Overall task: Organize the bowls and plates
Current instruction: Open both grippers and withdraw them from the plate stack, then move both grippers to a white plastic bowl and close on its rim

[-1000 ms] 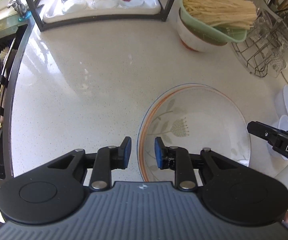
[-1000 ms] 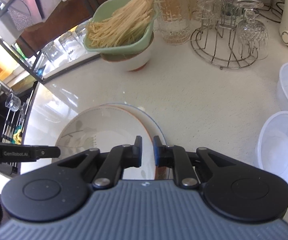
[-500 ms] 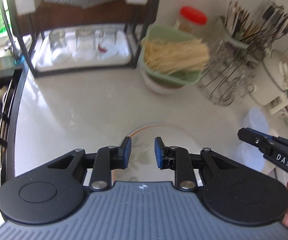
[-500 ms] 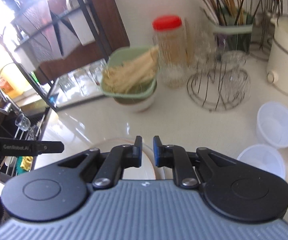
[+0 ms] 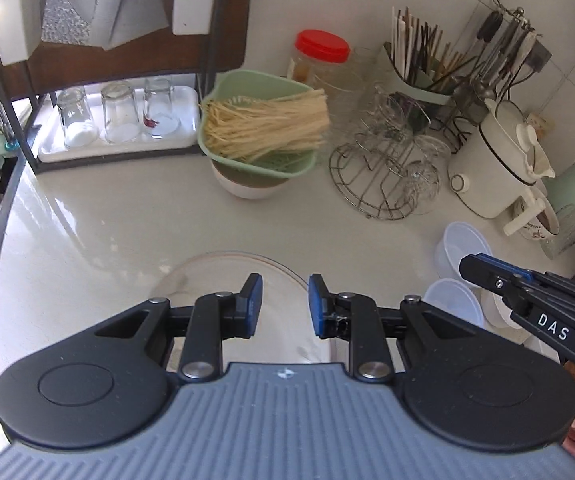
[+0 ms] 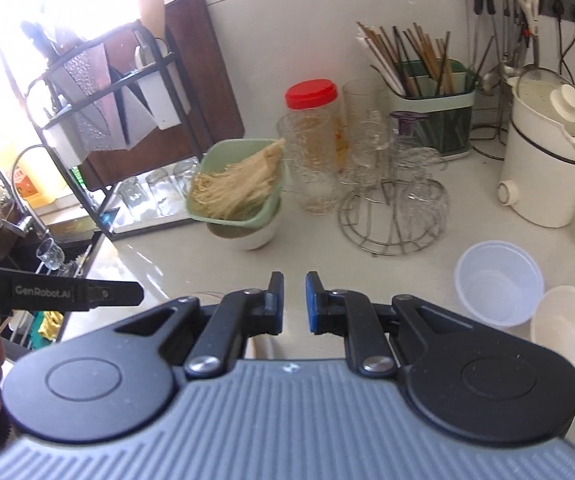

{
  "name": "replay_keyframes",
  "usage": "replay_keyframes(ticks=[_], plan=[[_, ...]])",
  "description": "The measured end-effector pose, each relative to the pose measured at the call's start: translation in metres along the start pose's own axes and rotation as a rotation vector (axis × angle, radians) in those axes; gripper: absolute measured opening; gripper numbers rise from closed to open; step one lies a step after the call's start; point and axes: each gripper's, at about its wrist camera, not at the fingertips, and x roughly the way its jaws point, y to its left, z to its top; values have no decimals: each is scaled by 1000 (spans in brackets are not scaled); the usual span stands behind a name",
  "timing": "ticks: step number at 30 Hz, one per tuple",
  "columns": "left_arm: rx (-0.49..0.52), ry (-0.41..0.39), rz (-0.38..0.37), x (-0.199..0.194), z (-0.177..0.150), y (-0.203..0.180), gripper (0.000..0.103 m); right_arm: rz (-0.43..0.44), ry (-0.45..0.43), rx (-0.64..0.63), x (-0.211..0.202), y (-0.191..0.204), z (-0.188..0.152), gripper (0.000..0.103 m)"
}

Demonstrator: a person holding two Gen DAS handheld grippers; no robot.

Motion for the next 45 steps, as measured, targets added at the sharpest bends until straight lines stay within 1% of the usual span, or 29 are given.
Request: replay_keyframes(ticks=[5,10,12,14,17,19,20,21,24,26,32,34,36,38,40,43,45], plan=[[23,-3,-2,7,-8,-23,28,-22,-17,10,-8,-22,-5,14],[34,7,-13,26,-11,-47,28,-36,-21,22,-13,-47,-7,15],[36,25,-17,38,-12,-58,36,-44,-22,22,-15,-57,-10,15],[32,36,-22,49,-12,-68,38,-59,-19,33,-17,-69,-12,16],[55,59,-22,64,-11,-84,45,-71,-19,51,-21,-87,-15,17],[85,73,-35,72,-10,-97,51,-92,-12,75,-22,-99,-16,30],[94,79,-38,77,-9,-102,58,-98,-8,88,-23,-105,-15,42],[98,79,-39,80,-8,-107,62,-97,-12,97,-25,-111,-15,46],[113,88,-66,91,-7,-121,62,-105,-42,118,-32,-128,-19,46],[119,93,-93,99,-6,-128,62,-123,-41,127,-32,-138,-23,46],[157,150,-155,128,-9,-149,62,-135,44,200,-21,-170,-39,46],[163,185,-145,143,-13,-152,62,-116,77,216,-14,-176,-43,46],[142,232,-147,157,-16,-150,61,-100,94,216,-9,-179,-46,46],[120,277,-150,170,-20,-148,60,-77,117,215,-2,-179,-49,42],[122,295,-152,178,-22,-147,58,-67,142,209,6,-177,-50,37],[122,318,-154,187,-25,-147,48,-77,182,202,18,-175,-54,32],[114,329,-162,191,-26,-147,33,-96,202,187,23,-174,-56,27]])
